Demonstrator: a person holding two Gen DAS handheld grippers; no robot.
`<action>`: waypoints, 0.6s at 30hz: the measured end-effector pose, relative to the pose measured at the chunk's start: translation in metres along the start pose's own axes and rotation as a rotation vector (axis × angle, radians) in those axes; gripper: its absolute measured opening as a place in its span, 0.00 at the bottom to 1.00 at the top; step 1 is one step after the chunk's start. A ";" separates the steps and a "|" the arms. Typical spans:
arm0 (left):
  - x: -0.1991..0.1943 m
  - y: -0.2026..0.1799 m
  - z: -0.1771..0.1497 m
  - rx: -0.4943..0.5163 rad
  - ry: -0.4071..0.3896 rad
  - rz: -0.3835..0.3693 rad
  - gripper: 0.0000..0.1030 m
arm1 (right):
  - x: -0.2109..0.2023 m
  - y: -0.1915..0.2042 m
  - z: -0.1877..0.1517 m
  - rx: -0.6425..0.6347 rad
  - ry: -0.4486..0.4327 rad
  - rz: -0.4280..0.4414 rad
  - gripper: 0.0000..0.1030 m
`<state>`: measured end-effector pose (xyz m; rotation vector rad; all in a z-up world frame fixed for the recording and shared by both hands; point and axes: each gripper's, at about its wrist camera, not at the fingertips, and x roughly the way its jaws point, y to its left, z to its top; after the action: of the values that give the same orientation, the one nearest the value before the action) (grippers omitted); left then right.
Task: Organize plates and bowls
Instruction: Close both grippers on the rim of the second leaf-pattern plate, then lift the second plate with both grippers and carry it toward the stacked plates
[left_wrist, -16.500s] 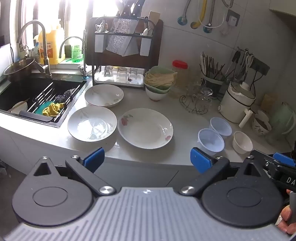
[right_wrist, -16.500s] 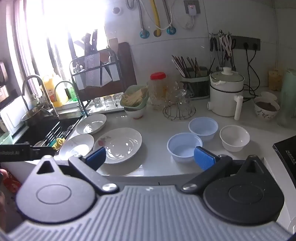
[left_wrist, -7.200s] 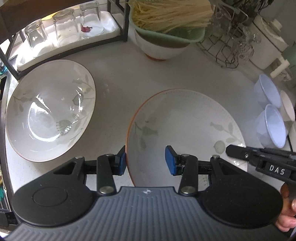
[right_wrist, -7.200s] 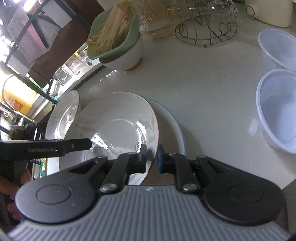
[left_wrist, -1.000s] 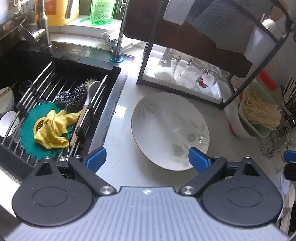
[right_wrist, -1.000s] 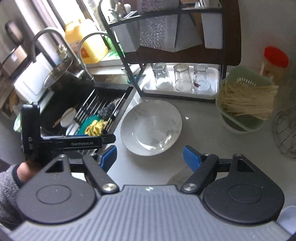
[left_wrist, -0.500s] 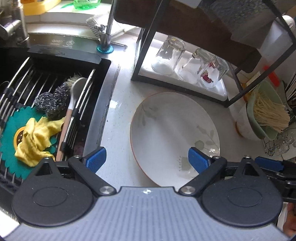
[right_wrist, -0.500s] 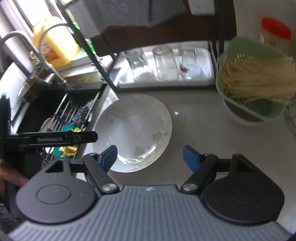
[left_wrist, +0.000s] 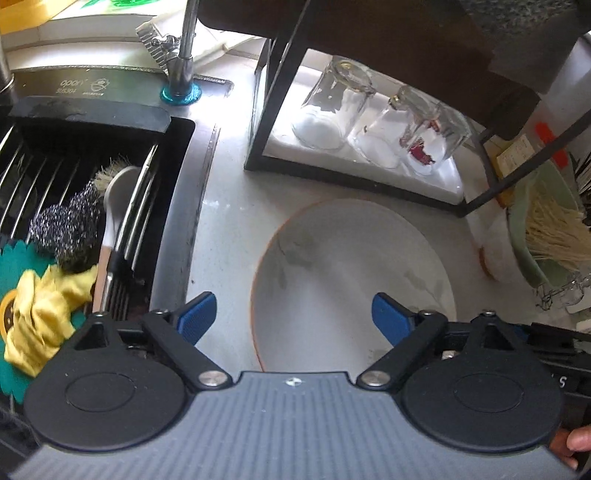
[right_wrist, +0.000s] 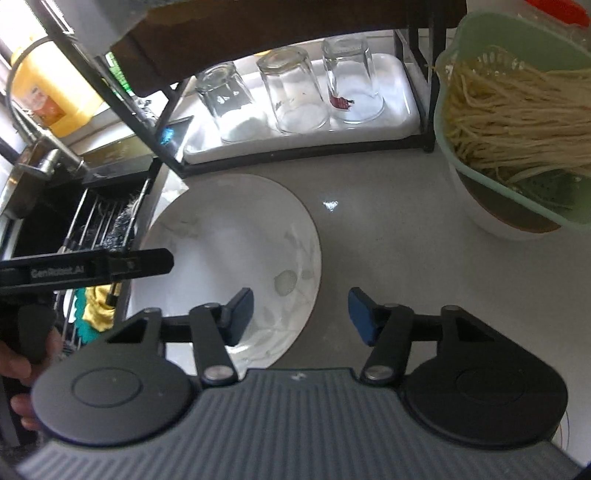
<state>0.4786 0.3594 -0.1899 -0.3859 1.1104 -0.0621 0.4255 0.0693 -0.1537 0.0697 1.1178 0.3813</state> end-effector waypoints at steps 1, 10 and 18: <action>0.003 0.001 0.002 0.007 0.007 -0.001 0.85 | 0.003 0.000 0.002 0.000 0.001 -0.006 0.50; 0.021 0.003 0.010 0.033 0.033 -0.022 0.61 | 0.025 -0.006 0.010 0.043 0.039 -0.014 0.29; 0.027 -0.003 0.008 0.049 0.047 -0.023 0.56 | 0.032 -0.003 0.012 0.053 0.066 0.008 0.21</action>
<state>0.4980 0.3525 -0.2095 -0.3548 1.1486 -0.1185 0.4487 0.0781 -0.1767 0.1084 1.1931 0.3631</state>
